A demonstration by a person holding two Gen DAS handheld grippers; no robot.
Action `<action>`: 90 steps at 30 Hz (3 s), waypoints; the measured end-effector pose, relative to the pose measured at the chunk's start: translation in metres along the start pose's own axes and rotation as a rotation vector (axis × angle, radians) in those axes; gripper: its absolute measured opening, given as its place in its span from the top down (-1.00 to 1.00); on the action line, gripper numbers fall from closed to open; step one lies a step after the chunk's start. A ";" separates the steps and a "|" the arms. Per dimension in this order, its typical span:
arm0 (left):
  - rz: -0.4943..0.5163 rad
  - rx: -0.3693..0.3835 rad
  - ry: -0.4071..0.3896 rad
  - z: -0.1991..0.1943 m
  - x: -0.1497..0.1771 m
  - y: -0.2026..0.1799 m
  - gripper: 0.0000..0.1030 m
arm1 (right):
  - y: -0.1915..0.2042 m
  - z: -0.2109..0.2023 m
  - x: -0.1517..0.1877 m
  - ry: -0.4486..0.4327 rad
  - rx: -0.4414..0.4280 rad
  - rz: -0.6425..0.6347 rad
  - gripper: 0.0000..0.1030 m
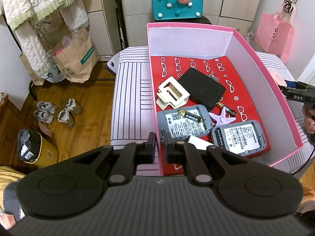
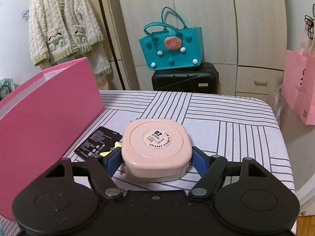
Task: Organize rigid objects
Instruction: 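Carry the compact case into the pink box and open the right gripper, then grasp the yellow starfish keychain with the right gripper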
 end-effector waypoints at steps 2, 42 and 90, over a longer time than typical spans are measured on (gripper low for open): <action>-0.001 -0.003 0.002 0.000 0.000 0.001 0.87 | 0.005 -0.004 -0.003 -0.007 0.015 -0.042 -0.51; 0.108 0.052 0.087 0.000 -0.014 0.007 0.87 | 0.224 0.135 -0.107 0.522 -0.252 -0.210 -0.51; 0.008 0.004 0.057 0.005 -0.013 0.004 0.87 | 0.043 0.011 0.004 0.062 0.040 -0.065 -0.31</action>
Point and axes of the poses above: each gripper's, at about its wrist camera, not at the fingertips, and z roughly the way its jaws point, y to its left, x to its underside, the point moved 4 cm from there along z, roughly the way its jaws point, and after that the axes turned 11 degrees about -x, right-handed, at the moved point
